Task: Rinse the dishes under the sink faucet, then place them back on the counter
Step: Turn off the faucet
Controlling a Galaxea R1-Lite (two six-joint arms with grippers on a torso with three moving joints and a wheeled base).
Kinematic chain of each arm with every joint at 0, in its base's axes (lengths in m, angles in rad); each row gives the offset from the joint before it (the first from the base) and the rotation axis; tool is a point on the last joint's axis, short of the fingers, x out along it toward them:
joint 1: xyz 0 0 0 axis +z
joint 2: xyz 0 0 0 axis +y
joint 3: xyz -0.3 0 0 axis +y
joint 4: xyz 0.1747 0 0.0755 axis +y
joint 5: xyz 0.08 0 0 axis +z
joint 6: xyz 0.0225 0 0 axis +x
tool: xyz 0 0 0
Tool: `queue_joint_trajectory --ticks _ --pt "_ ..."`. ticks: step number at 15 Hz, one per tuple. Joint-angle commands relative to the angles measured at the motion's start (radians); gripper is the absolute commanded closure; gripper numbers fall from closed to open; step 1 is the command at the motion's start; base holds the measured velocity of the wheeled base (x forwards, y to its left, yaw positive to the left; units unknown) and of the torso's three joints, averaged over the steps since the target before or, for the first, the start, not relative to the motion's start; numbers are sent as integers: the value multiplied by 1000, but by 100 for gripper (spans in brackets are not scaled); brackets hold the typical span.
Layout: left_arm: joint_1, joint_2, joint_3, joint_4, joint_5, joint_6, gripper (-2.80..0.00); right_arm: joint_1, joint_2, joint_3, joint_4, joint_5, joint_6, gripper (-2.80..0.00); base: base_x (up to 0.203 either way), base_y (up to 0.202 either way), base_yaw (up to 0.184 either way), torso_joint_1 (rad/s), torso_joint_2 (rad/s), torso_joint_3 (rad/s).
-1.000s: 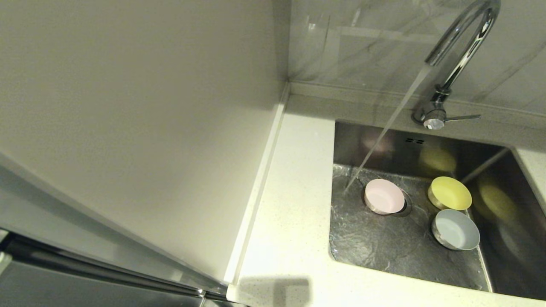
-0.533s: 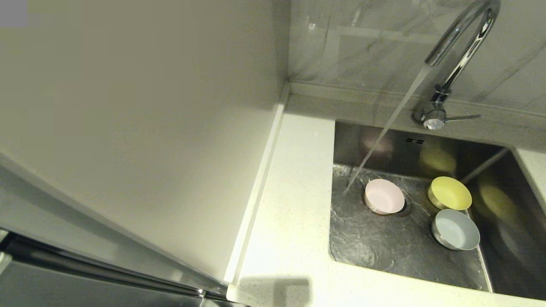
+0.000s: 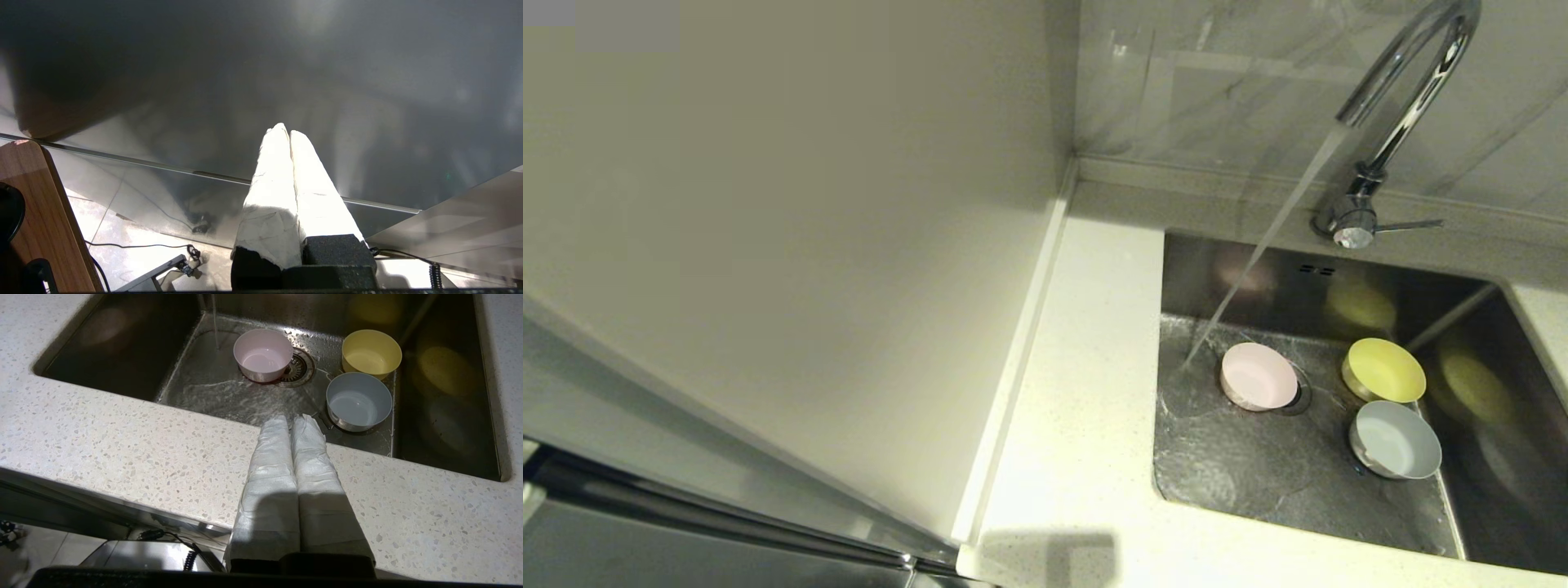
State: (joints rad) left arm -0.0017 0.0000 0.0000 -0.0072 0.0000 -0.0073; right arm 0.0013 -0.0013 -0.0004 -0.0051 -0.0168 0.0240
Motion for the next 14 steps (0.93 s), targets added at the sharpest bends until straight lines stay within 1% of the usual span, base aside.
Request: queue_joint_trajectory --ticks 1,3,5,6,7,11,14 --pt "0 0 3 0 0 0 0 0 1 0 0 0 1 0 0 0 0 0 0 0" --pt "0 0 3 0 0 0 0 0 0 0 -7 2 -1 0 0 0 0 0 0 0" --pt "0 0 3 0 0 0 0 0 0 -7 -85 10 -1 0 0 0 0 0 0 0" --pt "0 0 3 1 0 0 0 0 0 -9 -119 36 -1 0 0 0 0 0 0 0" --pt "0 0 3 0 0 0 0 0 0 -29 -125 75 -1 0 0 0 0 0 0 0" --pt "0 0 3 0 2 0 0 0 15 -189 -91 173 -2 0 0 0 0 0 0 0" --pt "0 0 3 0 0 0 0 0 120 -320 -60 193 6 0 0 0 0 0 0 0"
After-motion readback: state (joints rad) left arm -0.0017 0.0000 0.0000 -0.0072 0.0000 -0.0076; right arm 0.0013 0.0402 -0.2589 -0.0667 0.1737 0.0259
